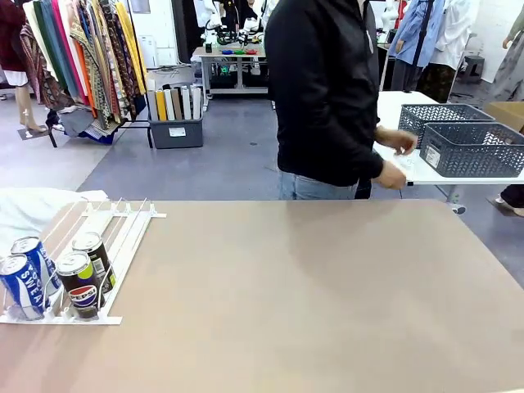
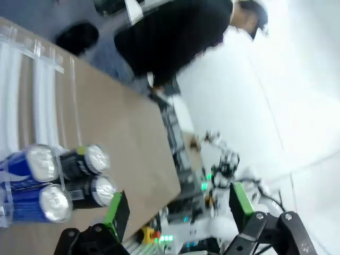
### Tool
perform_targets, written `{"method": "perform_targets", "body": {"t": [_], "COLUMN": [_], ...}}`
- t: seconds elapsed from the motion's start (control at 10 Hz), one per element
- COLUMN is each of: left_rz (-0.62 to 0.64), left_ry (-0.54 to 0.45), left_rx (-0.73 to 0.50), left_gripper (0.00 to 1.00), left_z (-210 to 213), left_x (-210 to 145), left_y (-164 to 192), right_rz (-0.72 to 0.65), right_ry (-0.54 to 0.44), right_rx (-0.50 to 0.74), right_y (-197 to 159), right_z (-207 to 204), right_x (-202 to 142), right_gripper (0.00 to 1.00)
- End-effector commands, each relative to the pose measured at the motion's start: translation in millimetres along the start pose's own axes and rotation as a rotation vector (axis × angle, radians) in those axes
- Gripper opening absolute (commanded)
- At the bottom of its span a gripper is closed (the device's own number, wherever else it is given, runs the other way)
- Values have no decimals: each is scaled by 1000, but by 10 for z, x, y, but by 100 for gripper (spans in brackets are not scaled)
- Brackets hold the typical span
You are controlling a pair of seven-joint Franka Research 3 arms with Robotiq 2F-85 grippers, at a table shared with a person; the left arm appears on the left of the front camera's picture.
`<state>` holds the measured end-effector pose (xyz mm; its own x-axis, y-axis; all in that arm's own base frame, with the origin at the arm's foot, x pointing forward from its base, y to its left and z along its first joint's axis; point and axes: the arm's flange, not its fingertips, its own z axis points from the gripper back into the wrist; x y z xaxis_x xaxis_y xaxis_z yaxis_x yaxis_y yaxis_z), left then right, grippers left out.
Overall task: Retrieve and store the cans from the dispenser.
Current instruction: Pick up one can from the Automatic Can Dispenser and place it in the middle of the table.
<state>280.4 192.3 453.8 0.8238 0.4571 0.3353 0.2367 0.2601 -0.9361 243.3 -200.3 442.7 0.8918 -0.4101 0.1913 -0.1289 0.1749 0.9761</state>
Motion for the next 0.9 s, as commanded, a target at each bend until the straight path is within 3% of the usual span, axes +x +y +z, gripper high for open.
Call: {"method": "perform_targets", "body": {"t": [0.0,0.1,0.2,0.8], "left_rz": [-51,0,0,0], "left_ry": [-95,0,0,0], "left_rx": [-41,0,0,0], "left_gripper": [100,100,100,100], "left_z": [-188,0,0,0], "left_x": [-363,0,0,0], "left_y": [135,0,0,0], "right_rz": [-57,-51,-58,-58], "right_ry": [-265,-267,-144,-144], "right_rx": [44,18,13,13], "right_y": [-259,-276,-159,-159], "right_z": [-217,-247,293,293], "right_x": [-289,-257,8,8], "right_gripper": [100,100,100,100]}}
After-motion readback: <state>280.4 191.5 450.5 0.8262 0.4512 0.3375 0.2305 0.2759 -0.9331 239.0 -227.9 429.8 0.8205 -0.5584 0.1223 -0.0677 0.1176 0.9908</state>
